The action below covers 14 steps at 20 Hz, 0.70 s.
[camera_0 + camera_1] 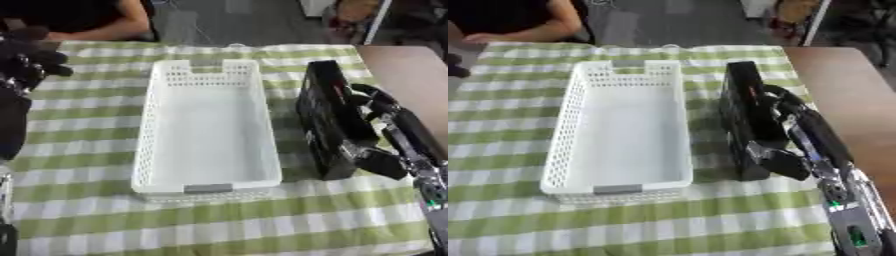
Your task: Pick up objects on the table and place them in the box.
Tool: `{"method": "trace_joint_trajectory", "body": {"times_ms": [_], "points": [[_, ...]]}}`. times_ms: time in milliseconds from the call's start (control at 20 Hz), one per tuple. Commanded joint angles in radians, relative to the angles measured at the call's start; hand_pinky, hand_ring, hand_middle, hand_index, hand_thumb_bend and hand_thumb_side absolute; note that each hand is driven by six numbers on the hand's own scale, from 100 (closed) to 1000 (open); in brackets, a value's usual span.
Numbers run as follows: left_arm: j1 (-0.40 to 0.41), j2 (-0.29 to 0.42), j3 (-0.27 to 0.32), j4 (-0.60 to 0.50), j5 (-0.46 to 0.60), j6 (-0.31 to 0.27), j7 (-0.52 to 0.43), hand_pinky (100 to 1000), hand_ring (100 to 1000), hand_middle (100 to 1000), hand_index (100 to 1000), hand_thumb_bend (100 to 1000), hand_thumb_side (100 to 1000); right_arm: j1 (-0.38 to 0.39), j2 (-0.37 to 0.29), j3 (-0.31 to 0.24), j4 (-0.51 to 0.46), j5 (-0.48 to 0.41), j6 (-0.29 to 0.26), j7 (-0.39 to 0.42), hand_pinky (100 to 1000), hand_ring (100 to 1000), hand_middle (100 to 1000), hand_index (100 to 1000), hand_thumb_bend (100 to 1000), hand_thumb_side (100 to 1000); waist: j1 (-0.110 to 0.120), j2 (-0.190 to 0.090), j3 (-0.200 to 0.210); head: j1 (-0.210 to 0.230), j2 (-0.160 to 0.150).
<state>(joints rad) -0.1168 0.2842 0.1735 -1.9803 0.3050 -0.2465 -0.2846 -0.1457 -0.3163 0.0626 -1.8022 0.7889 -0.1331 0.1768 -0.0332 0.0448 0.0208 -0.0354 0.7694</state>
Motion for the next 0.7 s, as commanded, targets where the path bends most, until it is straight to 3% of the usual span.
{"method": "trace_joint_trajectory", "body": {"times_ms": [50,700], "points": [[-0.011,0.006,-0.001,-0.02,0.005,-0.002,-0.003,658,662,797,732,511,813,-0.002,-0.004,-0.001,-0.002,0.008,-0.003,0.004,638,828,950,896,370,684,0.001,-0.008,0.003,-0.007,0.001],[-0.012,0.006,-0.002,-0.02,0.005,-0.002,-0.003,658,662,797,732,511,813,-0.001,0.003,0.0,0.021,0.03,-0.007,0.008,638,830,951,896,366,678,0.002,-0.008,0.002,-0.008,0.001]]}}
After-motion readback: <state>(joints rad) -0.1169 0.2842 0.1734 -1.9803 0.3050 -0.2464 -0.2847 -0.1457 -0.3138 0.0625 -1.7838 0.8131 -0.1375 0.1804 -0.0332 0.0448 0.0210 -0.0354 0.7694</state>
